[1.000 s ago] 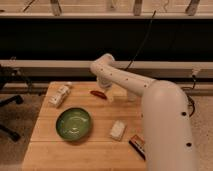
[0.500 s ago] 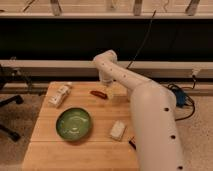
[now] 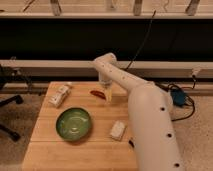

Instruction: Place the pepper in the ceramic bowl

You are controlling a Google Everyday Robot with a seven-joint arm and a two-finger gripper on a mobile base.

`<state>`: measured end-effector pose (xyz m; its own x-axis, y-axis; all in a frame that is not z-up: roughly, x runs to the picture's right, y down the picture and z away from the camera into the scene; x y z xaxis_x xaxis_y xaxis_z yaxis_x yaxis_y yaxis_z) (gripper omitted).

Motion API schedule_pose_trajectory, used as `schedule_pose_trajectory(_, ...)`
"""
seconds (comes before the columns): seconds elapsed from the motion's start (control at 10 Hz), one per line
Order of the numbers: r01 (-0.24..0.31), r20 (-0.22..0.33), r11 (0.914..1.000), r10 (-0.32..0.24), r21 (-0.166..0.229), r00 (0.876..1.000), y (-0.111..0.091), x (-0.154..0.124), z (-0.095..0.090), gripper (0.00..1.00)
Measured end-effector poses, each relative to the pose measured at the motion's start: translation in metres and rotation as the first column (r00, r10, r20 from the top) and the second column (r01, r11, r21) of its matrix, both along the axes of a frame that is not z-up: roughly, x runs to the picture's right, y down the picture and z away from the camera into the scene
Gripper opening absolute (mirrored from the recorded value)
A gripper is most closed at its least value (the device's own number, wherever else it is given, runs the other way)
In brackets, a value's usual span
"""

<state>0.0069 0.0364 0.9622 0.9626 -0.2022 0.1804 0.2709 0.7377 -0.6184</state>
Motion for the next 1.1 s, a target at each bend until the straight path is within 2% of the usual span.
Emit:
schedule_pose_trajectory(0.4, -0.022, 0.019, 0.9995, 0.022, -0.022, 1.0, 0.009, -0.016, 0.006, 0.8)
schedule_pose_trajectory(0.9, -0.021, 0.035, 0.9992, 0.022, -0.033, 0.999, 0.016, -0.028, 0.014, 0.8)
schedule_pose_trajectory(1.0, -0.021, 0.036, 0.9991, 0.022, -0.036, 0.999, 0.017, -0.029, 0.015, 0.77)
schedule_pose_trajectory(1.1, -0.018, 0.038, 0.999, 0.02, -0.04, 0.999, 0.018, -0.029, 0.016, 0.69)
